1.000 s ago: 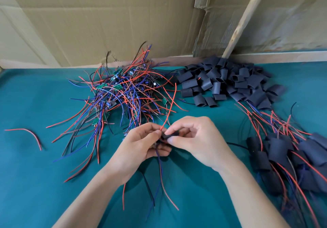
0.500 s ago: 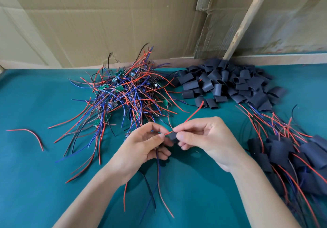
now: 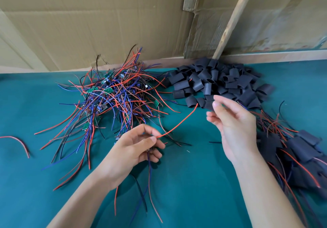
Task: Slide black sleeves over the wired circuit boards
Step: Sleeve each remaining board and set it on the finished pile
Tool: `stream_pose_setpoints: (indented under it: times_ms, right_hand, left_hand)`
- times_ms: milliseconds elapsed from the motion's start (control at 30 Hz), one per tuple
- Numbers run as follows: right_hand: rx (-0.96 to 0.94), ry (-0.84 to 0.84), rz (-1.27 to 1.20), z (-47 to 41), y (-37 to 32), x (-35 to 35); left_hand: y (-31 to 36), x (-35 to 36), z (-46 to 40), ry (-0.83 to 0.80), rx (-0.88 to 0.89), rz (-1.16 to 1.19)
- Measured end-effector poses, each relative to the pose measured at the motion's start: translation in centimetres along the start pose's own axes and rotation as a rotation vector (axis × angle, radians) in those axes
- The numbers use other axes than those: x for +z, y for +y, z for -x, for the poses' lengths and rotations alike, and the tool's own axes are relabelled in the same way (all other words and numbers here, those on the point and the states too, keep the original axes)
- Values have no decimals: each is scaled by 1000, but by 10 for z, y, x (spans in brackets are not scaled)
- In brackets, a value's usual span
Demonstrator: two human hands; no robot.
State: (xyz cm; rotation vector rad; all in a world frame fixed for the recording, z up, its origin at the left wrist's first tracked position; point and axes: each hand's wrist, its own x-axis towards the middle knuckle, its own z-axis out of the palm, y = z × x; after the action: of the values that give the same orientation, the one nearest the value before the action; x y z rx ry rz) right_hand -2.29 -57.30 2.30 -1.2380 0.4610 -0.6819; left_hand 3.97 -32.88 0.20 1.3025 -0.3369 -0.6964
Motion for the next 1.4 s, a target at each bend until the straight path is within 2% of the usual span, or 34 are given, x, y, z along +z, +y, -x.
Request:
stream_pose_setpoints:
  times_ms: [267,433,700,900,1133,1400]
  right_hand:
    - [27,-214,26,8,-2,8]
    - [144,-334,6,17,2,21]
    - [330,-321,-140,34,15,48]
    - [312,-353,4,37,16,50]
    - [299,-443,79,38,16,48]
    - [273,-471,85,37,19,47]
  left_hand:
    - [2,1,1,-1,-8,-14]
    - [0,-1,0,4,-12,-1]
    - [-1,-2,1,41,14,31]
    - [3,-6,2,-78,-11,61]
    - [3,-5,4,-126,35,-19]
    - [3,2,4,-65,61,-165]
